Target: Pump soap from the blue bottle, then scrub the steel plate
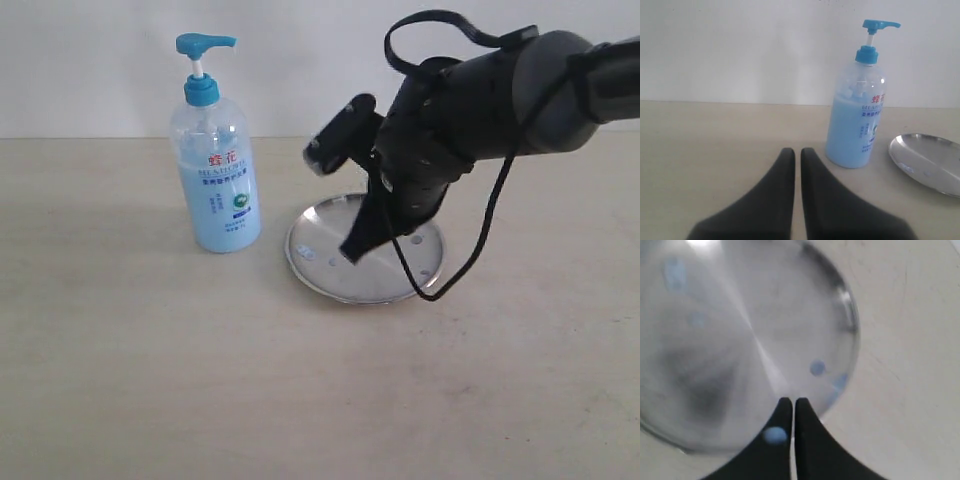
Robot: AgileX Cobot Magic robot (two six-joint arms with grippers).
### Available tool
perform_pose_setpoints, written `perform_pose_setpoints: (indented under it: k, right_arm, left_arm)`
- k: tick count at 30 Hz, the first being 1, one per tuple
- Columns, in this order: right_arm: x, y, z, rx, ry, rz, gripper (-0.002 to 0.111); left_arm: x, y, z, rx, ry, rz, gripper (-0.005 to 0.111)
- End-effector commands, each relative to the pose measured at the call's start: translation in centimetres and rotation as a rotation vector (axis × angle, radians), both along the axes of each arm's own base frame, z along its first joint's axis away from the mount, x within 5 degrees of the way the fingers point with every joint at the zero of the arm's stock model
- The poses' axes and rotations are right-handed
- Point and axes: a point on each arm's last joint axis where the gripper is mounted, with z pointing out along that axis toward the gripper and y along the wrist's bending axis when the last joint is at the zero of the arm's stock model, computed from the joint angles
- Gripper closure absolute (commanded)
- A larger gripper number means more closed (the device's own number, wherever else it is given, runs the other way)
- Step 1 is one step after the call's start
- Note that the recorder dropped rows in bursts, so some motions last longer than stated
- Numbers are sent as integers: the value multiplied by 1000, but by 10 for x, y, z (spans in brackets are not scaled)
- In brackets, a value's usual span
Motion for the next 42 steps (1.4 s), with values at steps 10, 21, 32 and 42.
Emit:
perform_pose_setpoints:
  k: [10, 21, 32, 42]
  right_arm:
    - [21, 37, 24, 1044, -78, 159, 109]
    - [28, -30, 9, 934, -110, -237, 109]
    - [25, -16, -24, 671, -64, 214, 109]
    - [30, -41, -58, 391, -136, 61, 109]
  left_arm:
    - [0, 0, 0, -12, -8, 0, 103]
    - [0, 0, 0, -12, -12, -1, 103]
    - [0, 0, 0, -12, -12, -1, 103]
    - [0, 0, 0, -12, -12, -1, 103]
